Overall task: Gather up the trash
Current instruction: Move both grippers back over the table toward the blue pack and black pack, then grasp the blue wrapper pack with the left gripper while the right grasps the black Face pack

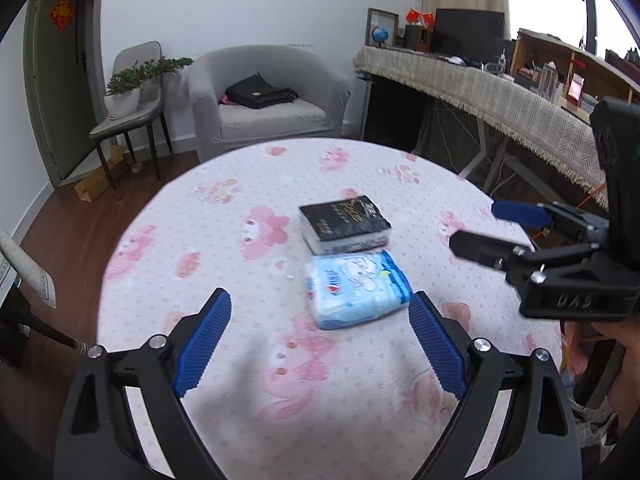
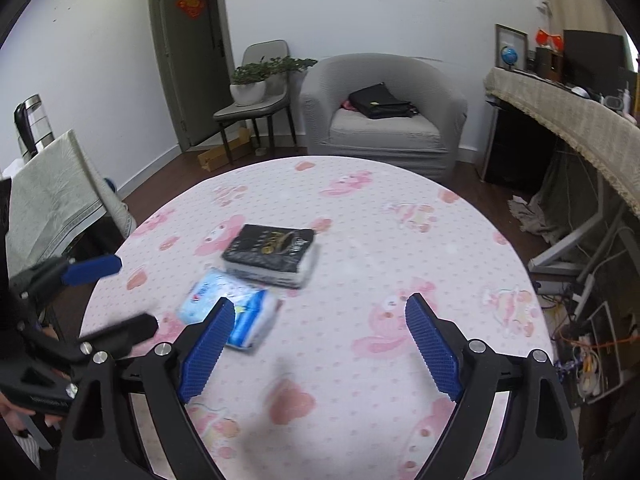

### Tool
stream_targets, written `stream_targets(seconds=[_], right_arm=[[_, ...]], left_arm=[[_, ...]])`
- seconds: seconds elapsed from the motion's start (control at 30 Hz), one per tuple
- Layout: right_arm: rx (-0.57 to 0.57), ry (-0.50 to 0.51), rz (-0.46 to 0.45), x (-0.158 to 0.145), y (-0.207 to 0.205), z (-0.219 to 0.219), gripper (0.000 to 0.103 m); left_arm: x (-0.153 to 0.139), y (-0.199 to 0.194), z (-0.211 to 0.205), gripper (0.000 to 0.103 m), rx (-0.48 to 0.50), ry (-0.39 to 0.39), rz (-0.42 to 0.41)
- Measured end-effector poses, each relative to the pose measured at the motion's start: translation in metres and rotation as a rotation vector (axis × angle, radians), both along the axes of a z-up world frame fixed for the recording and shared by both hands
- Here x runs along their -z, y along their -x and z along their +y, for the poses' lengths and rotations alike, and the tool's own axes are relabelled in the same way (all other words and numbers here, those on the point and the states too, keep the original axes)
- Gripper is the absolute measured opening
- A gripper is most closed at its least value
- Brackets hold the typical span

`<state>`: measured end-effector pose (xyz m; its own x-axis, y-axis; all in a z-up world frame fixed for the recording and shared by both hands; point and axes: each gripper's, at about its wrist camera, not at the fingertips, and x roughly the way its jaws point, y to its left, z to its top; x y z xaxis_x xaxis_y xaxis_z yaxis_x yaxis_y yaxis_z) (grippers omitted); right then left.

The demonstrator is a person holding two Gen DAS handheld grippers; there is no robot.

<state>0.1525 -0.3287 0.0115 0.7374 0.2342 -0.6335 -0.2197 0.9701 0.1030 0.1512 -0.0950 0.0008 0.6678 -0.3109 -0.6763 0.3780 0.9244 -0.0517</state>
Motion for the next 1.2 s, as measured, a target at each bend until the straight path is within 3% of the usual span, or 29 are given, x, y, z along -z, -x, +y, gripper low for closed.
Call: stream_targets(seconds=[0.23, 0.57, 0.73, 1.03, 1.2], right_arm=[[0.042, -0.053, 0.008, 0.0, -0.007, -0.026, 0.089], [0.055, -0.045, 0.01, -0.001, -0.02, -0.036, 0.089], [0.053, -0.035, 0.016, 0.001, -0.025, -0.035, 0.089], [0.027, -0.064, 0.023, -0.001, -0.032, -0.027, 0.089], [-0.002, -0.088, 0.023, -0.003, -0.036, -0.013, 0.09]], left_arm=[[0.016, -0.012, -0.027, 0.092, 0.017, -0.028, 0.048], [0.031, -0.032, -0.05, 0.092, 0.011, -0.125, 0.08], [0.038, -0.044, -0.046, 0.092, 0.0, -0.095, 0.135], [0.037, -0.048, -0.045, 0.079, 0.019, -0.076, 0.145], [0.034, -0.048, -0.033, 0.077, -0.003, -0.068, 0.144]])
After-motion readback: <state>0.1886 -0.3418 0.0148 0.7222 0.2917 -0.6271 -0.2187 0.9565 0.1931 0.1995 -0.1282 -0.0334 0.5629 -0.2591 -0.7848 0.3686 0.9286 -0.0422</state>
